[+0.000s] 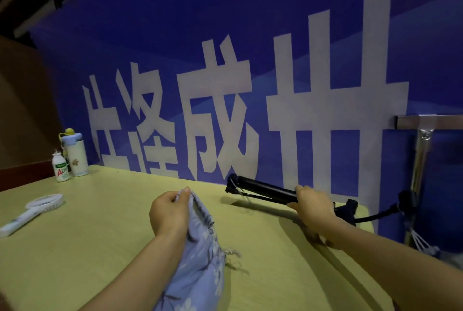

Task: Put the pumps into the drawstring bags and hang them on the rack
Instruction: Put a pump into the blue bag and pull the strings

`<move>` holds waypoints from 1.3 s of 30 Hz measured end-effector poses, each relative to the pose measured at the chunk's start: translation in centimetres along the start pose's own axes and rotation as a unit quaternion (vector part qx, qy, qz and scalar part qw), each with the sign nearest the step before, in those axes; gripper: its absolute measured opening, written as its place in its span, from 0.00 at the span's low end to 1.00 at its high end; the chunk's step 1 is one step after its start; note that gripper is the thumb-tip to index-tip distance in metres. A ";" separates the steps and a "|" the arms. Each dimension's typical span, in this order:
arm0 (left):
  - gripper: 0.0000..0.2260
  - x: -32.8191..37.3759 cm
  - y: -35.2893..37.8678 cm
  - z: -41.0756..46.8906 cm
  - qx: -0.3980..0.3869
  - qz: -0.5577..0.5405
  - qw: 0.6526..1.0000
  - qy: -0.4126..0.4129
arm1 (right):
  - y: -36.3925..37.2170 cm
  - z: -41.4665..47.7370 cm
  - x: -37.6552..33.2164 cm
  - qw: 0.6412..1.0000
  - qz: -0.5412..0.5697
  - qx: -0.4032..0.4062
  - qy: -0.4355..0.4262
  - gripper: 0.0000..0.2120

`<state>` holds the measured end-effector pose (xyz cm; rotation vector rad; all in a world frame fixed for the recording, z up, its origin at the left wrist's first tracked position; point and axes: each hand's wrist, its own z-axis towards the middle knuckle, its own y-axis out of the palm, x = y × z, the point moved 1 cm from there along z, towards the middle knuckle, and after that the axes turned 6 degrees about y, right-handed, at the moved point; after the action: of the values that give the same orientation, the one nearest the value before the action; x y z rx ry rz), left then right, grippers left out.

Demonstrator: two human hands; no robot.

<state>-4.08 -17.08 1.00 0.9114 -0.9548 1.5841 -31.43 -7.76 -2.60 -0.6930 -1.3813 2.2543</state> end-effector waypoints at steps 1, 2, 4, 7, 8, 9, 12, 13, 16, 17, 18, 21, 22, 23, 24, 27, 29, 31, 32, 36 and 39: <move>0.17 0.0 -0.7 0.1 0.010 -0.001 1.000 -0.010 | -0.5 -0.6 -0.4 0.999 0.011 0.021 -0.021 0.16; 0.17 0.2 -2.4 0.3 0.028 -0.003 0.999 -0.024 | -1.6 -1.4 -1.7 0.998 0.033 0.041 -0.044 0.16; 0.16 0.5 -4.3 0.4 0.056 -0.011 0.997 -0.054 | -3.4 -2.8 -2.7 0.991 0.082 0.069 -0.080 0.15; 0.14 1.9 -10.4 -0.1 0.114 -0.001 0.991 -0.067 | -7.4 -6.4 -5.7 0.973 0.139 0.074 -0.166 0.15; 0.12 2.4 -12.2 -0.5 0.118 0.012 0.991 -0.061 | -8.5 -7.7 -6.5 0.967 0.151 0.074 -0.191 0.16; 0.11 2.8 -13.8 -0.6 0.125 0.023 0.990 -0.056 | -9.5 -8.8 -7.0 0.960 0.161 0.076 -0.214 0.17; 0.13 3.9 -18.9 -1.4 0.140 0.025 0.989 -0.051 | -12.2 -12.2 -8.5 0.948 0.170 0.078 -0.257 0.19; 0.12 4.3 -20.2 -1.7 0.136 0.028 0.989 -0.043 | -13.0 -13.0 -8.9 0.945 0.170 0.079 -0.268 0.19; 0.09 5.6 -23.4 -2.9 0.093 0.059 0.994 0.018 | -14.6 -15.1 -9.7 0.938 0.160 0.089 -0.296 0.20; 0.09 6.0 -24.0 -3.4 0.072 0.077 0.993 0.049 | -15.0 -15.8 -10.0 0.936 0.154 0.092 -0.302 0.20; 0.09 6.6 -24.5 -3.9 0.054 0.097 0.991 0.078 | -15.4 -16.4 -10.3 0.935 0.149 0.095 -0.308 0.21; 0.10 8.4 -25.2 -5.1 0.045 0.120 0.985 0.116 | -16.8 -18.3 -11.4 0.930 0.141 0.100 -0.325 0.20; 0.10 9.0 -25.2 -5.4 0.054 0.107 0.986 0.113 | -17.1 -18.9 -11.8 0.926 0.135 0.106 -0.337 0.20; 0.10 9.6 -25.3 -5.5 0.067 0.087 0.988 0.104 | -17.4 -19.4 -12.1 0.921 0.127 0.114 -0.349 0.19; 0.10 10.2 -25.5 -5.6 0.082 0.070 0.990 0.095 | -17.7 -19.8 -12.4 0.917 0.119 0.126 -0.360 0.19; 0.11 11.1 -25.9 -5.4 0.107 0.060 0.989 0.077 | -18.1 -20.3 -12.5 0.905 0.103 0.173 -0.374 0.19; 0.12 11.5 -26.3 -5.3 0.108 0.064 0.989 0.078 | -18.6 -20.4 -12.4 0.896 0.081 0.214 -0.380 0.19; 0.12 11.8 -26.5 -5.4 0.104 0.104 0.985 0.093 | -19.1 -20.5 -12.5 0.890 0.049 0.240 -0.383 0.19; 0.13 11.9 -26.6 -5.5 0.098 0.131 0.981 0.107 | -19.3 -20.5 -12.6 0.888 0.035 0.247 -0.385 0.19; 0.13 11.6 -26.7 -5.7 0.072 0.188 0.968 0.148 | -19.5 -20.1 -12.2 0.888 0.004 0.250 -0.386 0.19; 0.12 11.3 -26.2 -6.0 0.071 0.180 0.969 0.153 | -19.5 -20.0 -12.0 0.888 -0.010 0.246 -0.389 0.19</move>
<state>18.93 -3.25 12.35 0.5830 -0.8237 2.0554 -8.26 7.72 9.59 0.4517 -0.9774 2.8312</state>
